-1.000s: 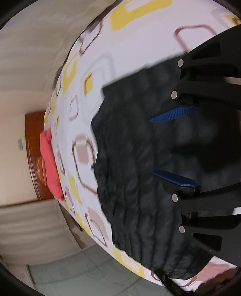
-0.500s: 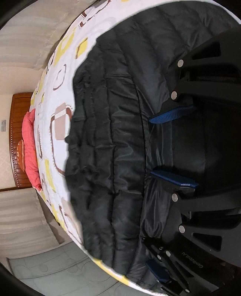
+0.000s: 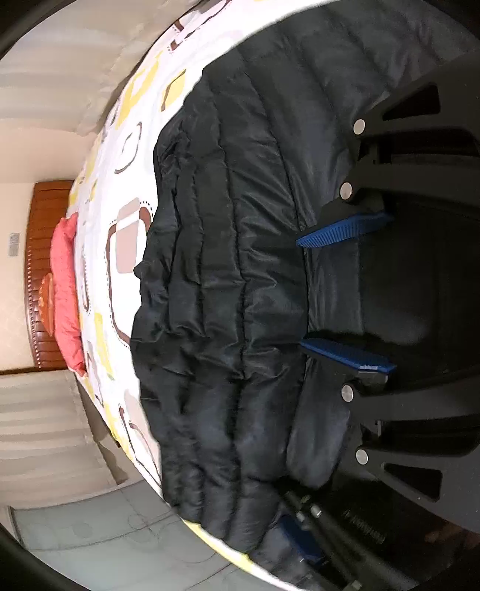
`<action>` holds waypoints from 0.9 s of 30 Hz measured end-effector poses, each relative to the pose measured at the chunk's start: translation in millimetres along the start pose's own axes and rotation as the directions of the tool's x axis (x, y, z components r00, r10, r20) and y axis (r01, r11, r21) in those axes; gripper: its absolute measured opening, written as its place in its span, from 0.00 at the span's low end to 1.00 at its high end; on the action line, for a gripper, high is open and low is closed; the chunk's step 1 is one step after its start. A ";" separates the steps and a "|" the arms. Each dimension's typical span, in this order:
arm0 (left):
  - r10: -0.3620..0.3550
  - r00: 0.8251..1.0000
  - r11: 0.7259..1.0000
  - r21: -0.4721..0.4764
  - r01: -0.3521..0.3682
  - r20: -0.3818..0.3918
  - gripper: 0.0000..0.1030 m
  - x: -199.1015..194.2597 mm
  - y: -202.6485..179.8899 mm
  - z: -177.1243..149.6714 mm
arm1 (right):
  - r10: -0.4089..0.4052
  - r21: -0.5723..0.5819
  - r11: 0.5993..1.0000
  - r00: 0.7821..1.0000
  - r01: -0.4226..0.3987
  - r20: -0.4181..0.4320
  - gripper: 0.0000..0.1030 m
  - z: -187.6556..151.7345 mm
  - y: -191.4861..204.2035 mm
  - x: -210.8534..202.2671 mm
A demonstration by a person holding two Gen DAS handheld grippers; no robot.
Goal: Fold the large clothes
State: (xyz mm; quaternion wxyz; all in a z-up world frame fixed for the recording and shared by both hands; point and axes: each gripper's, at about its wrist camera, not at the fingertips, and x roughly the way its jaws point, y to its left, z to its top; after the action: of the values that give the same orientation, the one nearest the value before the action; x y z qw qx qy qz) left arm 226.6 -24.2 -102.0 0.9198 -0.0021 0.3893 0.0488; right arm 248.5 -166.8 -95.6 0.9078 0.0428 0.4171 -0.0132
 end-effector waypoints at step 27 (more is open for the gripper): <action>-0.018 1.000 0.995 -0.098 0.018 0.003 0.65 -42.0 57.7 16.9 | -0.045 -0.024 0.999 0.998 0.046 0.054 0.51 -9.3 8.9 1.7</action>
State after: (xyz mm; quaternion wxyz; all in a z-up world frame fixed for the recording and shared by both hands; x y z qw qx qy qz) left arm 204.3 30.3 -58.2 0.9195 -0.0509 0.3852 0.0596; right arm 243.1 -157.1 -102.4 0.9185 0.0216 0.3936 -0.0297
